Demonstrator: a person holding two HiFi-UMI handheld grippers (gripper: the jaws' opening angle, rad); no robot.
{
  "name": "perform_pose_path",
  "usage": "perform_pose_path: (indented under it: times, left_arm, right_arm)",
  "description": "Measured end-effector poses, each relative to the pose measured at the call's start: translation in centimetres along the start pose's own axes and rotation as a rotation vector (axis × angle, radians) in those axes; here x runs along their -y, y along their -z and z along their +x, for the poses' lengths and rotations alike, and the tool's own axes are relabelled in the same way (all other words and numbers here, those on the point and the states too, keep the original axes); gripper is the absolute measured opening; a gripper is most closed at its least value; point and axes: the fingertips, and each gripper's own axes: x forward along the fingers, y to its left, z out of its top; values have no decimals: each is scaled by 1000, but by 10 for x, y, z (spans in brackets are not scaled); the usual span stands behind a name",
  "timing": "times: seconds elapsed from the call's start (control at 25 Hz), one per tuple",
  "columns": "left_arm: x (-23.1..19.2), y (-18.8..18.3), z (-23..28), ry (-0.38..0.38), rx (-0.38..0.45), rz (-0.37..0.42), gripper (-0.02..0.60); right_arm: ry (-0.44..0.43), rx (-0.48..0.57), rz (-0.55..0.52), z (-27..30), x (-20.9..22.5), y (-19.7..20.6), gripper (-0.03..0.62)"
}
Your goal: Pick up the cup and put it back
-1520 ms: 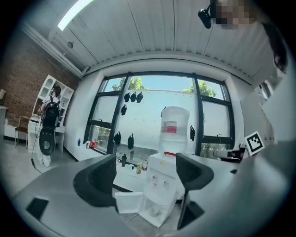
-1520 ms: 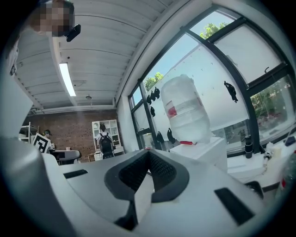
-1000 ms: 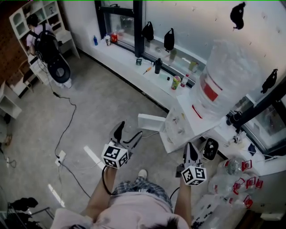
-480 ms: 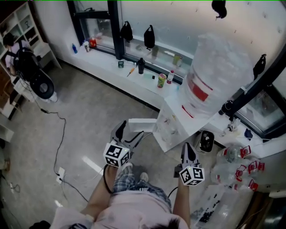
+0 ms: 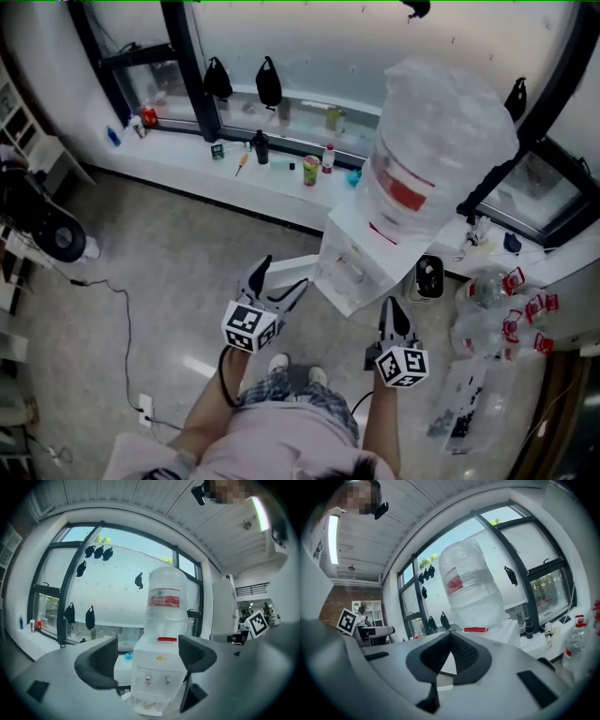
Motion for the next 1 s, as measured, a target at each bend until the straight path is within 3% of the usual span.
perform_pose_path:
  times: [0.4, 0.76, 1.0]
  left_arm:
    - [-9, 12, 36, 174, -43, 36, 390]
    - [-4, 33, 64, 168, -63, 45, 390]
    - [-3, 75, 75, 164, -52, 52, 390]
  right_arm:
    - [140, 63, -9, -2, 2, 11, 17]
    - [160, 30, -6, -7, 24, 28, 17]
    - [141, 26, -21, -3, 43, 66, 17]
